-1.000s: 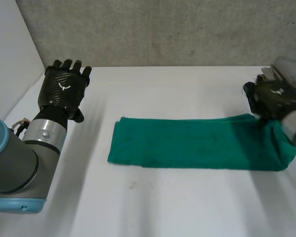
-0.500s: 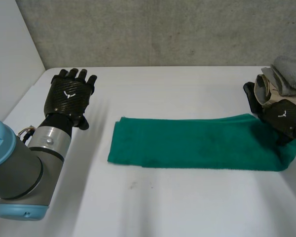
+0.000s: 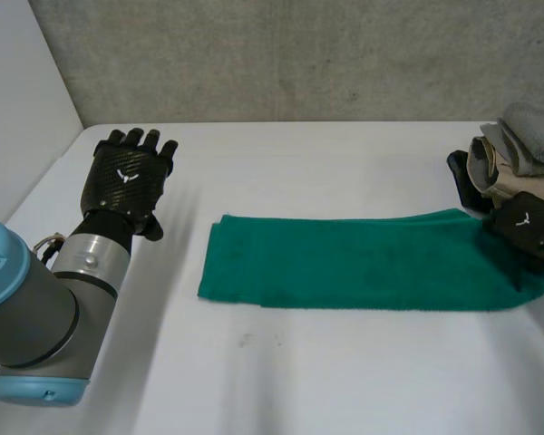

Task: Fold the laundry.

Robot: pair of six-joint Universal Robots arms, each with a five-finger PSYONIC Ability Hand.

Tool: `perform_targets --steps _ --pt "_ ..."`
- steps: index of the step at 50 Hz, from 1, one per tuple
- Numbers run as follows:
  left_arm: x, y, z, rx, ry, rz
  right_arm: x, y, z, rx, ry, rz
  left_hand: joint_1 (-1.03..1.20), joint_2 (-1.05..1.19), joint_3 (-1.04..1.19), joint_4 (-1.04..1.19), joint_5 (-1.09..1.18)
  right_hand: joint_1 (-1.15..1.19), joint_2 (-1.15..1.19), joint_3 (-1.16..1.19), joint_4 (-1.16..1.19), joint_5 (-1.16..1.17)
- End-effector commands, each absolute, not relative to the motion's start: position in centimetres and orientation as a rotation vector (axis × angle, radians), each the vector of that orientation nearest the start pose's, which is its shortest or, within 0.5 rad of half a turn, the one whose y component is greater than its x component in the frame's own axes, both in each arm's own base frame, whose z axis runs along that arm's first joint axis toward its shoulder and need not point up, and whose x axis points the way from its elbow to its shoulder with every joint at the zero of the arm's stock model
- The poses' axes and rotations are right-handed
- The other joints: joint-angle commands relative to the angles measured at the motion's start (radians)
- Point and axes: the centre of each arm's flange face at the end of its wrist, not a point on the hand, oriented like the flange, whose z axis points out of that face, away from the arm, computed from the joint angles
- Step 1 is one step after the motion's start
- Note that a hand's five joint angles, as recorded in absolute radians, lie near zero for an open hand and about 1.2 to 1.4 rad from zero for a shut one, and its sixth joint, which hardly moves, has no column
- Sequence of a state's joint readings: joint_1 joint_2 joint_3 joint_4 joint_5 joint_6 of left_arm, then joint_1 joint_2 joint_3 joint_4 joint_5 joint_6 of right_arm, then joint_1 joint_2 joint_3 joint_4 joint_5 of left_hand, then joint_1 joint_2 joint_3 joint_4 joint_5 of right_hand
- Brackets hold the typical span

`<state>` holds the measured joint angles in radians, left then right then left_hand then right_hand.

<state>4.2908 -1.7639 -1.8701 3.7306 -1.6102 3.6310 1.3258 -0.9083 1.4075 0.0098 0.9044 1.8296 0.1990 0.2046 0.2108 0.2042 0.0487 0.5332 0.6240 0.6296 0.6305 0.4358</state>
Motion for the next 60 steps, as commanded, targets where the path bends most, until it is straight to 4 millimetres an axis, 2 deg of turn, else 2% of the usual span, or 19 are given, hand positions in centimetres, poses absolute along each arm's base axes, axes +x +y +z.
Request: perform_targets --steps 1,3,7,14,18,19,23,27,30,31,32,34,37,38,42,46,49,54,60 --pt "-25.3 -25.3 21.4 0.868 1.871 -2.269 8.9 -39.9 12.0 -2.046 2.102 -1.815 -0.024 -0.030 -0.036 -0.030 -0.049 0.247 0.157 0.151 0.150 0.170" --pt "-25.3 -25.3 21.4 0.868 1.871 -2.269 8.8 -40.1 12.0 -2.053 2.104 -1.819 -0.024 -0.030 -0.036 -0.030 -0.049 0.332 0.241 0.236 0.235 0.255" --pt "-25.3 -25.4 21.4 0.867 1.868 -2.268 8.6 -40.4 12.0 -2.059 2.118 -1.826 -0.024 -0.030 -0.036 -0.030 -0.049 0.862 0.771 0.765 0.764 0.785" --pt "-25.3 -25.3 21.4 0.865 1.869 -2.269 8.9 -40.5 13.2 -2.070 2.151 -1.851 -0.024 -0.030 -0.036 -0.030 -0.049 0.863 0.772 0.767 0.766 0.786" --pt "-25.3 -25.3 21.5 0.864 1.866 -2.273 11.2 -39.6 14.7 -2.116 2.072 -1.884 -0.024 -0.030 -0.036 -0.030 -0.049 0.863 0.772 0.767 0.766 0.786" --pt "-25.3 -25.3 21.6 0.864 1.866 -2.273 13.3 -38.8 15.8 -2.148 1.986 -1.919 -0.024 -0.030 -0.036 -0.030 -0.049 0.863 0.772 0.767 0.766 0.786" --pt "-25.2 -25.4 21.8 0.855 1.858 -2.278 17.6 -37.1 18.8 -2.155 1.823 -2.016 -0.024 -0.030 -0.036 -0.030 -0.049 0.863 0.772 0.767 0.766 0.786" --pt "-25.1 -25.4 21.9 0.852 1.857 -2.278 19.3 -36.5 20.1 -2.092 1.821 -2.054 -0.024 -0.030 -0.036 -0.030 -0.049 0.863 0.772 0.767 0.766 0.786" --pt "-25.1 -25.4 21.9 0.850 1.857 -2.278 19.3 -36.7 20.5 -1.989 1.884 -2.056 -0.024 -0.030 -0.036 -0.030 -0.049 0.863 0.772 0.767 0.766 0.786" --pt "-25.1 -25.4 21.9 0.850 1.857 -2.277 19.2 -36.5 20.3 -1.905 1.931 -2.027 -0.024 -0.030 -0.036 -0.030 -0.049 0.437 0.346 0.340 0.340 0.360" --pt "-25.1 -25.4 21.9 0.852 1.857 -2.278 19.2 -36.3 20.1 -1.865 1.947 -2.010 -0.024 -0.030 -0.036 -0.030 -0.049 0.244 0.153 0.147 0.146 0.166" --pt "-25.1 -25.3 22.0 0.851 1.855 -2.280 19.2 -36.1 20.0 -1.810 1.967 -1.987 -0.024 -0.030 -0.036 -0.030 -0.049 0.168 0.078 0.072 0.071 0.091" --pt "-25.1 -25.3 22.1 0.851 1.852 -2.284 17.3 -36.6 19.7 -1.731 2.055 -1.964 -0.024 -0.030 -0.036 -0.030 -0.049 0.165 0.075 0.069 0.068 0.088" --pt "-25.1 -25.3 22.1 0.850 1.853 -2.285 14.9 -37.3 19.3 -1.695 2.142 -1.958 -0.024 -0.030 -0.036 -0.030 -0.049 0.168 0.077 0.072 0.071 0.091" --pt "-25.2 -25.1 22.0 0.852 1.863 -2.286 8.9 -38.1 18.3 -1.625 2.353 -1.906 -0.024 -0.030 -0.036 -0.030 -0.049 0.168 0.078 0.072 0.071 0.091" --pt "-25.1 -25.0 21.7 0.856 1.871 -2.281 5.6 -37.5 17.1 -1.545 2.477 -1.802 -0.024 -0.030 -0.036 -0.030 -0.049 0.174 0.083 0.078 0.077 0.097" --pt "-25.2 -24.9 21.7 0.858 1.872 -2.280 4.7 -37.0 16.5 -1.505 2.506 -1.763 -0.024 -0.030 -0.036 -0.030 -0.049 0.189 0.098 0.092 0.092 0.112" --pt "-25.3 -24.9 21.7 0.863 1.872 -2.283 1.4 -36.3 15.1 -1.368 2.583 -1.717 -0.024 -0.030 -0.036 -0.030 -0.049 0.233 0.142 0.137 0.136 0.156" --pt "-25.3 -24.9 21.7 0.863 1.872 -2.283 1.0 -36.3 13.7 -1.337 2.520 -1.749 -0.024 -0.030 -0.036 -0.030 -0.049 0.245 0.154 0.148 0.147 0.167"
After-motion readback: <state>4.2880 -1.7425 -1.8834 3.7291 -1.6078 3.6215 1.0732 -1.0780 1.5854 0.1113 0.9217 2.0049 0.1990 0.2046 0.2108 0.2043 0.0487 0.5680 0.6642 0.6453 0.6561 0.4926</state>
